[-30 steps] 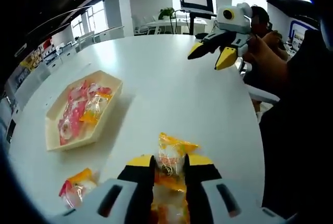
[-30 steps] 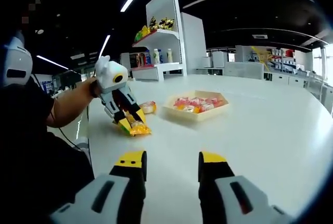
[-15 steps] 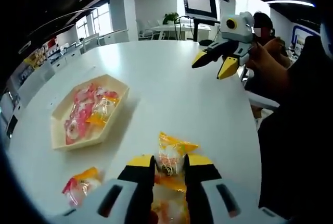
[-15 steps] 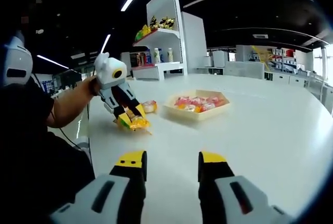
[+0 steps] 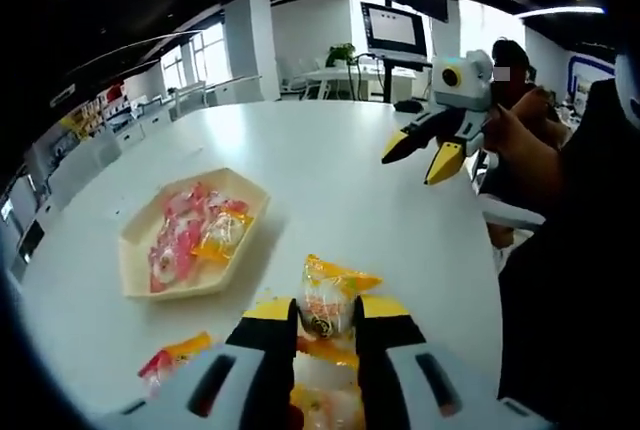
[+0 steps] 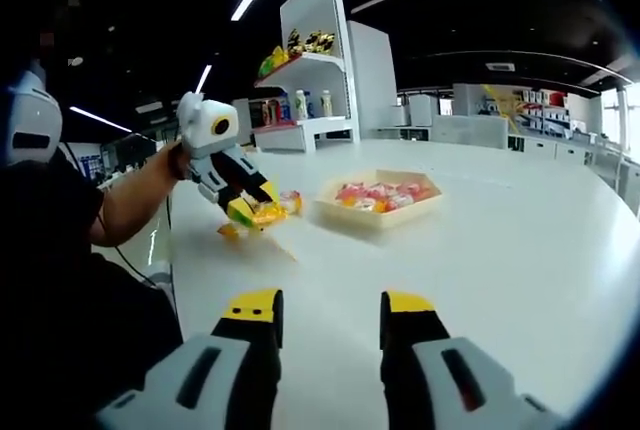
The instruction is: Pick up the marshmallows scattered on the table and place them into the bowl on the table
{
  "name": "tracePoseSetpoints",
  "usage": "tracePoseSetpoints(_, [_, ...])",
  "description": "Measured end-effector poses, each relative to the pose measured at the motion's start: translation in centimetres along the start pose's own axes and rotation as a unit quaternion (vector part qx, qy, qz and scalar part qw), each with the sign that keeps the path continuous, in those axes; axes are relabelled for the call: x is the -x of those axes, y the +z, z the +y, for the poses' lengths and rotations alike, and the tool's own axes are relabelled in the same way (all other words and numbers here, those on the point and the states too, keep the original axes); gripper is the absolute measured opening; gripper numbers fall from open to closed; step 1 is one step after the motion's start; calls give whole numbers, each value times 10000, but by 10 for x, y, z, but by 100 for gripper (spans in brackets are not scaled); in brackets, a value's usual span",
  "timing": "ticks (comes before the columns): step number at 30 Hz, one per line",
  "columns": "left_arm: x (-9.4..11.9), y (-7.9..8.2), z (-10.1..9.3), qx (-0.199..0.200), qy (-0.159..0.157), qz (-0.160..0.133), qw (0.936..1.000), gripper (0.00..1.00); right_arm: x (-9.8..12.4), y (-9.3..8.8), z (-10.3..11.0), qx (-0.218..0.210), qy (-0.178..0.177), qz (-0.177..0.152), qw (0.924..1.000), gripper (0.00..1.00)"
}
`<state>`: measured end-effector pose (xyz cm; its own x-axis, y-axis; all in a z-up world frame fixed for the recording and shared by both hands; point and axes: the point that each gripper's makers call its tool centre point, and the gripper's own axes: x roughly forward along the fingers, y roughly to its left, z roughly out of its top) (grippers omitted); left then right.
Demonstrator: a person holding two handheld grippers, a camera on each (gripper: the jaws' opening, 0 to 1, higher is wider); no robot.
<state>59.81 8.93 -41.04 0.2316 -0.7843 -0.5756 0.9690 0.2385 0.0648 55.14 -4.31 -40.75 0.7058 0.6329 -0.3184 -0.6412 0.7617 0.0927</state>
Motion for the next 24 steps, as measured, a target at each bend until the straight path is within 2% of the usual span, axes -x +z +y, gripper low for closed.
tracePoseSetpoints(4, [4,9,13,32,141,-250,9996,23,0,3,1,19,15,-31,10000,38])
tracePoseSetpoints(7, [10,24,26,70,379,-667,9970,23,-1,2,1,13,5,-11,10000,38])
tracePoseSetpoints(9, [13,27,34,129,470,-779,9958,22,-2,1,1,13,11,2,10000,38])
tracePoseSetpoints(15, [23,45,54,340,728,-1287,9884,23,-2,1,1,8,18,-7,10000,38])
tracePoseSetpoints(18, [28,55,61,296,873,-1588,9830,23,-2,1,0,9,14,-5,10000,38])
tracePoseSetpoints(21, [30,61,66,360,903,-1780,9792,23,-2,-1,-2,-2,12,8,10000,38])
tracePoseSetpoints(24, [31,69,73,297,1073,-1967,9741,23,-2,-1,-4,-6,-5,8,10000,37])
